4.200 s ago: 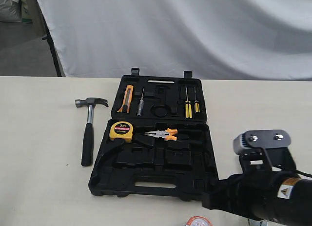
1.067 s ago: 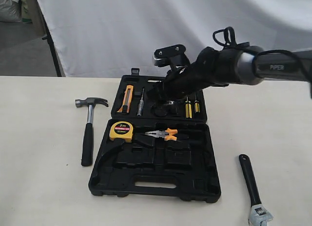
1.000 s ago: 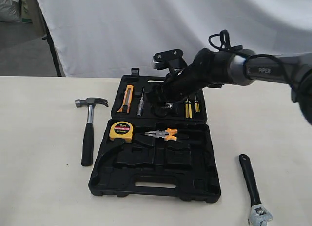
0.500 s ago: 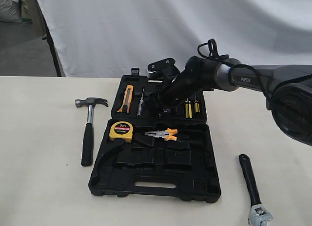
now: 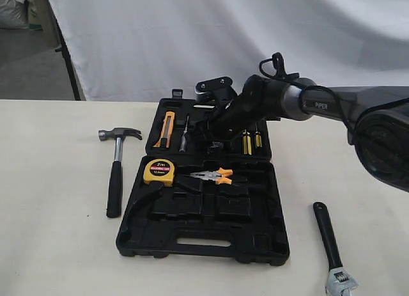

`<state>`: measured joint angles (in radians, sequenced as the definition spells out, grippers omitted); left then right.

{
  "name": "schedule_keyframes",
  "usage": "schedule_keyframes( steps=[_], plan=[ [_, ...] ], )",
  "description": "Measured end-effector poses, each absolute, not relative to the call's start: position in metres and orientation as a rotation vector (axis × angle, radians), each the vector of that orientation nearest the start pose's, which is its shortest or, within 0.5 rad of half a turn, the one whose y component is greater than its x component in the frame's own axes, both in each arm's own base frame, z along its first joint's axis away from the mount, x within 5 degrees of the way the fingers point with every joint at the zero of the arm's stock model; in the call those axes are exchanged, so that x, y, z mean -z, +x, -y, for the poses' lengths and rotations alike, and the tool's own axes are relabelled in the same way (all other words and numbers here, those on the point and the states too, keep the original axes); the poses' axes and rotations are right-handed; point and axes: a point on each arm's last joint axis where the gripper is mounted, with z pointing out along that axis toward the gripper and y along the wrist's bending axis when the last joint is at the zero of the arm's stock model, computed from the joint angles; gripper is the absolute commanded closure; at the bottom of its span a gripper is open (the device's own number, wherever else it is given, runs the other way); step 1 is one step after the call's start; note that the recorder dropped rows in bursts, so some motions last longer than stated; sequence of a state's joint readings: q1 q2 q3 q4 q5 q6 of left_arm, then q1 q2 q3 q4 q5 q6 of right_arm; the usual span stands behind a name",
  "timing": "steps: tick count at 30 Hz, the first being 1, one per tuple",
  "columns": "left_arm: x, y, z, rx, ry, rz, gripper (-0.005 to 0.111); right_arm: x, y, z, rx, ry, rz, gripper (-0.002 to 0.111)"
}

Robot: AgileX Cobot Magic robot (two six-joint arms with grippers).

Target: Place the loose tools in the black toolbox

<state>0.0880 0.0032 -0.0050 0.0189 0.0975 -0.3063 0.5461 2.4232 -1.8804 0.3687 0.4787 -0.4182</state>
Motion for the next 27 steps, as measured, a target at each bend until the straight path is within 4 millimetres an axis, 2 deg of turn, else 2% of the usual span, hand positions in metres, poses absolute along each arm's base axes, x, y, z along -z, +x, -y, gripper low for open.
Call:
schedule_keyframes(
  steps=[3,8,15,17,18,21,24,27],
  plan=[
    [-0.206,0.056,-0.005,0.155,-0.297,-1.553,0.106,-0.118,0.442,-0.288,-0.407,-0.855,-2.369,0.02],
    [-0.206,0.056,-0.005,0.155,-0.297,-1.553,0.106,-0.124,0.442,-0.289,-0.412,-0.852,-2.361,0.02],
    [-0.206,0.056,-0.005,0.155,-0.297,-1.553,0.106,-0.172,0.441,-0.286,-0.42,-0.831,-2.273,0.021],
    [-0.206,0.056,-0.005,0.155,-0.297,-1.553,0.106,-0.187,0.44,-0.285,-0.425,-0.825,-2.244,0.03],
    [-0.206,0.056,-0.005,0.155,-0.297,-1.553,0.106,-0.194,0.439,-0.284,-0.427,-0.822,-2.232,0.039],
    [-0.206,0.056,-0.005,0.155,-0.297,-1.553,0.106,-0.202,0.437,-0.284,-0.431,-0.834,-2.226,0.072],
    [-0.206,0.056,-0.005,0.155,-0.297,-1.553,0.106,-0.197,0.436,-0.284,-0.432,-0.856,-2.252,0.106],
    [-0.206,0.056,-0.005,0.155,-0.297,-1.553,0.106,-0.188,0.435,-0.284,-0.433,-0.869,-2.281,0.108]
  ],
)
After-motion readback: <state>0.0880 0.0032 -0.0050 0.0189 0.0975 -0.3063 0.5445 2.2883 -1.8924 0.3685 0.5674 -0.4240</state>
